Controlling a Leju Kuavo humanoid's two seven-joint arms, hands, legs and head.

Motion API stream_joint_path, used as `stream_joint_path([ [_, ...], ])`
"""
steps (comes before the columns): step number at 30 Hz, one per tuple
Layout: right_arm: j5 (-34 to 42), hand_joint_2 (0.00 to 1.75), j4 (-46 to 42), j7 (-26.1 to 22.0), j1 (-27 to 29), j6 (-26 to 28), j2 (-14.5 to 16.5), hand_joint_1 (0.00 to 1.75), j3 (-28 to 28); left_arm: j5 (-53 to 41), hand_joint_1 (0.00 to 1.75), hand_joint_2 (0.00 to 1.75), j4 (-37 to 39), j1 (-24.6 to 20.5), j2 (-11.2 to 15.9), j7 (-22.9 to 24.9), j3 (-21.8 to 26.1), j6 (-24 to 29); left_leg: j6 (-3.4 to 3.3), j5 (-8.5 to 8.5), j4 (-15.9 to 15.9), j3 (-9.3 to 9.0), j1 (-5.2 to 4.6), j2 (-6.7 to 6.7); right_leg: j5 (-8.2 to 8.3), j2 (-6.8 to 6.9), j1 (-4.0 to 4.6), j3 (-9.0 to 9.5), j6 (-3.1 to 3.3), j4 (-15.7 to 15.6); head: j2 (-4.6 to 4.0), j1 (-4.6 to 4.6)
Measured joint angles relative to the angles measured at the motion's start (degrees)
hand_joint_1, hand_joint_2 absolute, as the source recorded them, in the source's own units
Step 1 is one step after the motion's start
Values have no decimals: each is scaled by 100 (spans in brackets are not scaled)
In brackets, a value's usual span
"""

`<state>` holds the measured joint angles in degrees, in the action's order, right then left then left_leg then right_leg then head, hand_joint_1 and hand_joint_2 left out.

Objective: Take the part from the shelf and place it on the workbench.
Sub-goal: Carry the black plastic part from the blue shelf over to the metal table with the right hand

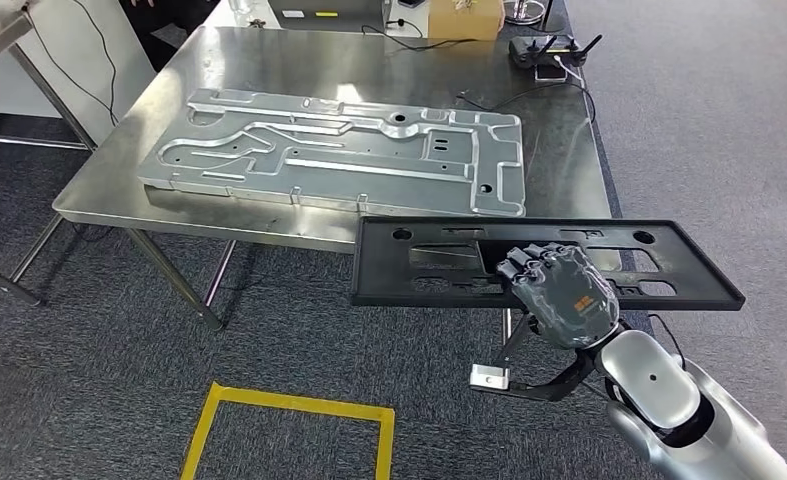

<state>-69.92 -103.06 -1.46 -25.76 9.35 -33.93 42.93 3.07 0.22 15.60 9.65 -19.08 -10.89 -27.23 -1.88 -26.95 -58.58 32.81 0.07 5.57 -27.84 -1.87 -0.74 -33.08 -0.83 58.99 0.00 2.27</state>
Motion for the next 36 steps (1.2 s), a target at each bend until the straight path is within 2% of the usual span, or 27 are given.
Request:
stream_joint_path([
  [6, 412, 175, -3, 44, -19, -2, -318, 175, -407, 3, 0, 175, 0, 9, -38, -9, 111, 42, 18, -10, 5, -4, 0, -14, -5, -13, 0, 4, 6, 2, 0, -1],
  [13, 491, 175, -7, -45, -20, -7, -507, 175, -748, 3, 0, 175, 0, 9, -54, -17, 180, 46, 17, -13, 5, -5, -10, -21, -6, -17, -5, 11, 3, -8, 0, -1],
  [36, 472, 175, -7, -195, -15, -90, -569, 175, -929, -10, 0, 175, 0, 4, -73, -20, 236, 45, 11, -16, 3, -7, -18, -22, -4, -18, -12, 20, -3, -27, 0, 0],
])
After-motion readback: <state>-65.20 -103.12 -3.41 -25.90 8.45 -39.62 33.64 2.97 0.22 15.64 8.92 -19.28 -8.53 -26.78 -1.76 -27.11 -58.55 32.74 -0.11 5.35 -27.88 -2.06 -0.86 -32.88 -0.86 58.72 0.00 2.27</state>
